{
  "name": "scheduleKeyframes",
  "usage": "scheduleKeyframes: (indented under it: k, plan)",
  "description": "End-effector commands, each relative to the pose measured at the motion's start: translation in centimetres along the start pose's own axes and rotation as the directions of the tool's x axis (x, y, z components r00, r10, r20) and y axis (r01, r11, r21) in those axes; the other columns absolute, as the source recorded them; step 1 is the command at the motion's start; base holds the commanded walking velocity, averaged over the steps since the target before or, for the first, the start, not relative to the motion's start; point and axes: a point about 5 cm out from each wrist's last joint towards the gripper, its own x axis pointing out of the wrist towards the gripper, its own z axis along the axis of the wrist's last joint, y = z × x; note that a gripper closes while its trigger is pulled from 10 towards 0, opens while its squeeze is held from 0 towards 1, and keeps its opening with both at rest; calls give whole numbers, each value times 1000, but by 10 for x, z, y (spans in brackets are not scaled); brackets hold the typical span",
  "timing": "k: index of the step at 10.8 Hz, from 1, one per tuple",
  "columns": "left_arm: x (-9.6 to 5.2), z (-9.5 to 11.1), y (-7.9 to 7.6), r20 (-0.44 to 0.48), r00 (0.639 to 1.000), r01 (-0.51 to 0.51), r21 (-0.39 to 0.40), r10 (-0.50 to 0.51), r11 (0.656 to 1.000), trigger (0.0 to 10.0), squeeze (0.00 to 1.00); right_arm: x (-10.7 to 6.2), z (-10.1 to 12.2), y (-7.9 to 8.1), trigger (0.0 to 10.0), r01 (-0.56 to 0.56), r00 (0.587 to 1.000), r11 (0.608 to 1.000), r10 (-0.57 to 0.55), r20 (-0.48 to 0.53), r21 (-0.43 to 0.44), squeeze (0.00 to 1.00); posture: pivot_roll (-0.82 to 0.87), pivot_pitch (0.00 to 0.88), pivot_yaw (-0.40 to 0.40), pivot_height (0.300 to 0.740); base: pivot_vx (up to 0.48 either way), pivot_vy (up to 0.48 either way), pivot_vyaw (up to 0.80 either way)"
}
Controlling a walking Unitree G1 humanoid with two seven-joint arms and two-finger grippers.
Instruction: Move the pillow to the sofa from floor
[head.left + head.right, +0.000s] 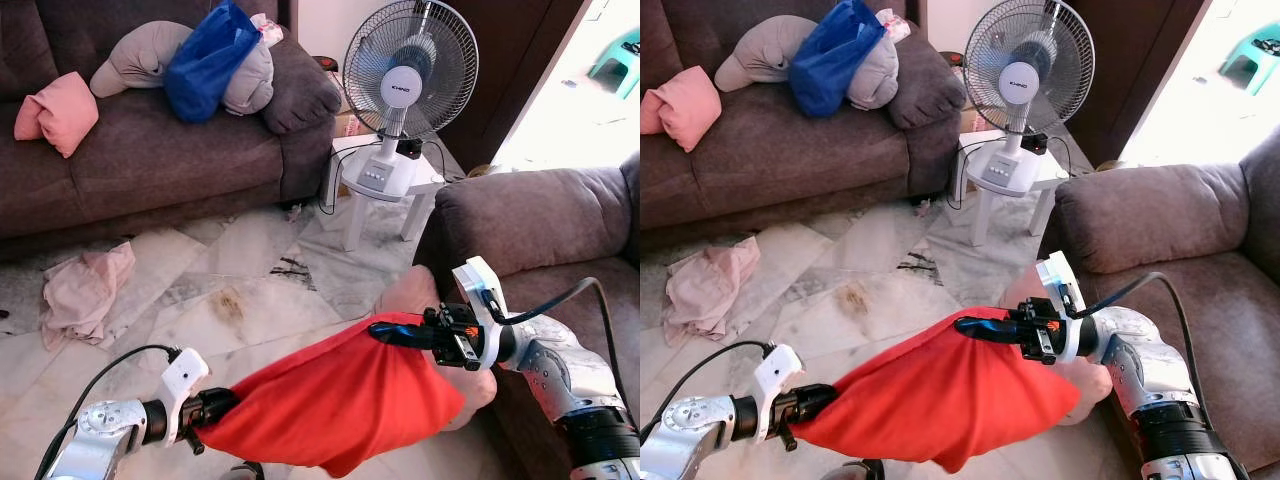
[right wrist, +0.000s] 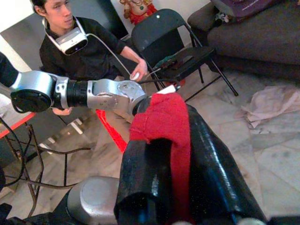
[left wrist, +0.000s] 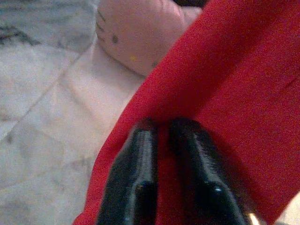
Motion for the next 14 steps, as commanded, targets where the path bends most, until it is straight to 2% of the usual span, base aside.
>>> scheduleKeyframes:
  k: [1,3,4,5,6,7,8,9,10,11,13,14]
  plan:
    - [2,3,-4,47,999,-2,-29,4,1000,0,0,1,13,2,10000,-23,999,998,26,37,-66,0,106,131,-91,740,0,0,0]
    - [1,12,-4,140,989,-47,-63,55,997,0,0,7,10,1,10000,-19,999,998,21,39,-64,0,107,140,-90,740,0,0,0]
    - [0,15,-2,154,981,-113,-36,118,993,0,0,9,7,-1,10000,4,999,998,-2,40,-67,0,108,142,-85,740,0,0,0]
    - [0,20,1,177,968,-175,-22,176,984,2118,0,10,3,-11,10000,112,993,990,-108,49,-82,0,109,143,-83,740,0,0,0]
    - [0,30,5,225,940,-254,-36,256,966,10000,0,12,-1,-14,10000,140,989,987,-135,66,-73,0,115,144,-77,740,0,0,0]
    - [-1,35,9,243,919,-312,-37,311,949,10000,0,13,-2,-13,10000,134,989,988,-128,72,-71,0,117,145,-75,740,0,0,0]
    - [-7,46,20,309,841,-442,-82,445,893,10000,0,14,-3,-15,10000,151,987,986,-146,71,-75,0,117,143,-70,740,0,0,0]
    - [-17,57,33,357,713,-585,-173,604,793,10000,0,13,-5,-25,10000,254,966,962,-247,82,-99,0,118,141,-69,740,0,0,0]
    - [-18,58,33,355,688,-616,-175,633,768,10000,0,13,-7,-32,10000,322,946,941,-315,82,-100,0,118,140,-68,740,0,0,0]
    - [-13,56,29,353,668,-625,-213,655,751,10000,0,15,-11,-43,10000,456,890,880,-449,81,-132,0,118,137,-67,740,0,0,0]
    - [-14,52,33,324,534,-710,-329,781,623,10000,0,17,-20,-57,10000,620,784,775,-614,86,-122,0,120,134,-67,740,0,0,0]
    - [-17,52,34,312,483,-738,-358,818,572,10000,0,18,-22,-60,10000,657,753,747,-648,112,-103,0,122,134,-66,740,0,0,0]
